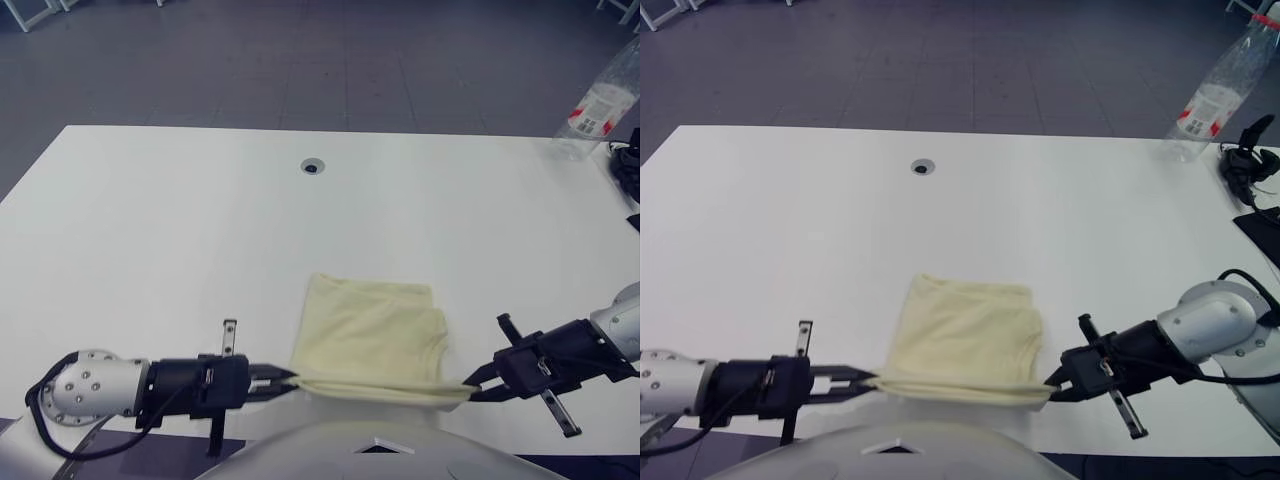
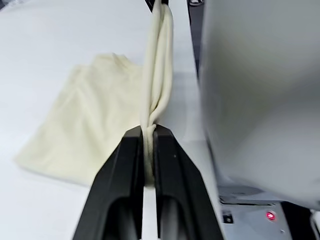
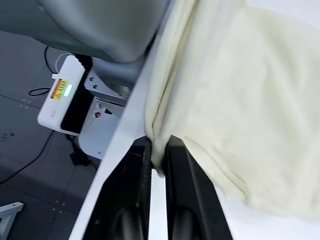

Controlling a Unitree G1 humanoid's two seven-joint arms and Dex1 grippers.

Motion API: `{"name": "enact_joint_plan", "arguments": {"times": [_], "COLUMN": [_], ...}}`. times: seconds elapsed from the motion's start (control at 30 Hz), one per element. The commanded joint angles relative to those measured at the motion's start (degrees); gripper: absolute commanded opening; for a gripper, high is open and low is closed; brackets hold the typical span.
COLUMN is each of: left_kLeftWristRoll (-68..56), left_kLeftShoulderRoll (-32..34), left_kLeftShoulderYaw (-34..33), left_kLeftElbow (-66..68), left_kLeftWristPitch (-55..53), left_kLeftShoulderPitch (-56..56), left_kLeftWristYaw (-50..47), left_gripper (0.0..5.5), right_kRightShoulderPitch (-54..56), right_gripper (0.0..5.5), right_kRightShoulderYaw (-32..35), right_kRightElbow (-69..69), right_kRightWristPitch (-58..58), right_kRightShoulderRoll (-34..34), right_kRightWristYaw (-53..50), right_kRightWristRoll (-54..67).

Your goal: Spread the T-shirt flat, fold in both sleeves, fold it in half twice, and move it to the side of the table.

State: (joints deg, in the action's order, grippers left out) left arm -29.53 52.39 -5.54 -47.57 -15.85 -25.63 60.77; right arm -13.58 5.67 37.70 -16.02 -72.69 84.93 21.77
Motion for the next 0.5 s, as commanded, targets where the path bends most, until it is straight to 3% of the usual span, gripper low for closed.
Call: {"name": "enact_joint_plan", "arguments": {"times": [0.03, 0.23, 0.5], "left_kLeftWristRoll": [-0.4, 5.2, 10.2], "left_kLeftShoulderRoll": [-2.4, -6.6, -14.2], "left_kLeftShoulderYaw": [5.4, 14.4, 20.0], "left_kLeftElbow": [9.2, 26.1, 39.2], "left_kLeftWristPitch": [-4.0, -5.5, -3.7], "left_kLeftShoulderPitch": [11.9, 27.7, 37.9], "left_kLeftWristYaw": [-0.8, 0.6, 0.1], "left_gripper": [0.1, 0.1, 0.1], "right_kRightShoulderPitch": [14.4, 31.4, 37.3], "right_gripper": [0.19, 0.19, 0.19], "right_kRightShoulderYaw": [-9.9, -22.6, -27.7], "right_kRightElbow": [-7.3, -20.0, -33.0], "right_kRightWristPitch": [-3.9, -11.7, -11.9], "right_kRightShoulderRoll": [2.5, 10.4, 14.1], "right_kRightWristYaw": [1.0, 1.9, 2.1], "right_kRightWristRoll": [-2.6, -7.5, -12.6]}}
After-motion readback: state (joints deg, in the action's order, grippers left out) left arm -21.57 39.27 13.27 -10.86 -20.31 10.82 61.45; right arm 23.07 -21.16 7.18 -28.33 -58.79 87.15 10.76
